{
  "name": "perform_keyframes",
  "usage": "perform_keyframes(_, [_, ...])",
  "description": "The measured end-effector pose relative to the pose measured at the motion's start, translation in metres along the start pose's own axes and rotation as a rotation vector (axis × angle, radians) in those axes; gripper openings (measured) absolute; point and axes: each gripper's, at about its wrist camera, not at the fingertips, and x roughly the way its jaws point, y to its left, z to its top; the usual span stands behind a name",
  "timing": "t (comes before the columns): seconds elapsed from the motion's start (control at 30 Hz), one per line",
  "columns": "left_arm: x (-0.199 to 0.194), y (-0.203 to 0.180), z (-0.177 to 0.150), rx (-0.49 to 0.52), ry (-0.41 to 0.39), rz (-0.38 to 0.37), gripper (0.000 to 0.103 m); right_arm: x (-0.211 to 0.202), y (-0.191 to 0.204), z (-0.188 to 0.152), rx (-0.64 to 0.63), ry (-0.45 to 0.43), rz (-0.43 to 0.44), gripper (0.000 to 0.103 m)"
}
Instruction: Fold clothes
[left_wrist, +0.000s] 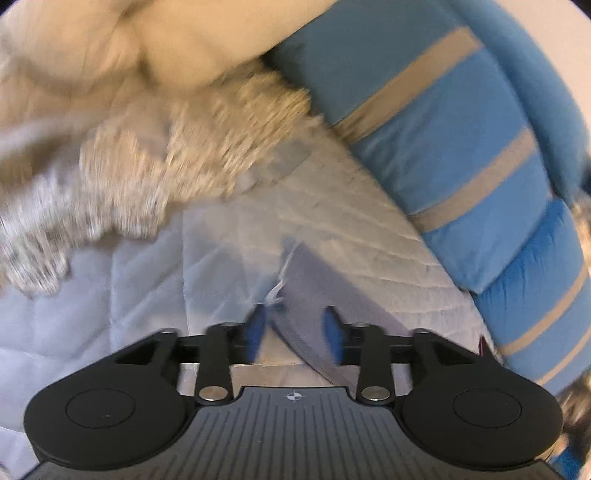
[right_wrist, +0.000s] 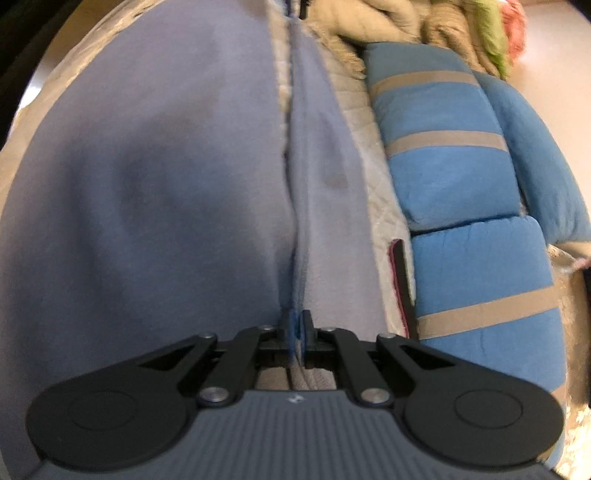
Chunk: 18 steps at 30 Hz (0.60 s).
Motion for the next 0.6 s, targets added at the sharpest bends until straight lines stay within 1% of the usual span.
perform_keyframes(0.03, [-0.009,-0.011,-0.001,0.063,-0.021,-0.001,0.057,-0.001,-0.005,0.002,0.043,-0.016,-0.003,0.039])
perform_keyframes(0.07, [-0.016,-0.025,-0.004,0.143,-0.040,-0.009,0.065,-0.003,-0.012,0.005,0.095,-0.034,0.005,0.048])
perform_keyframes(0.1, [-0.022,-0.045,-0.009,0.250,-0.057,-0.020,0.070,-0.004,-0.019,0.008,0.148,-0.053,0.015,0.057])
perform_keyframes(0.17, [-0.027,-0.085,-0.024,0.443,-0.063,-0.043,0.073,-0.005,-0.034,0.015,0.255,-0.091,0.050,0.067])
perform_keyframes(0.2, [-0.026,-0.106,-0.033,0.527,-0.047,-0.067,0.073,-0.003,-0.041,0.019,0.303,-0.105,0.069,0.069])
perform_keyframes(0.3, [-0.017,-0.162,-0.063,0.704,0.034,-0.176,0.073,0.010,-0.060,0.028,0.437,-0.111,0.144,0.070])
perform_keyframes(0.33, [-0.013,-0.179,-0.075,0.773,0.050,-0.203,0.073,0.015,-0.065,0.030,0.476,-0.110,0.167,0.070])
perform_keyframes(0.4, [-0.005,-0.204,-0.097,0.910,0.065,-0.235,0.073,0.028,-0.077,0.032,0.557,-0.100,0.208,0.067])
perform_keyframes(0.47, [0.002,-0.227,-0.119,1.043,0.080,-0.264,0.073,0.037,-0.083,0.030,0.609,-0.086,0.231,0.067])
perform_keyframes(0.53, [0.011,-0.245,-0.138,1.156,0.106,-0.293,0.073,0.043,-0.084,0.030,0.619,-0.079,0.260,0.064])
perform_keyframes(0.6, [0.020,-0.250,-0.151,1.220,0.143,-0.313,0.073,0.049,-0.081,0.034,0.587,-0.075,0.288,0.063])
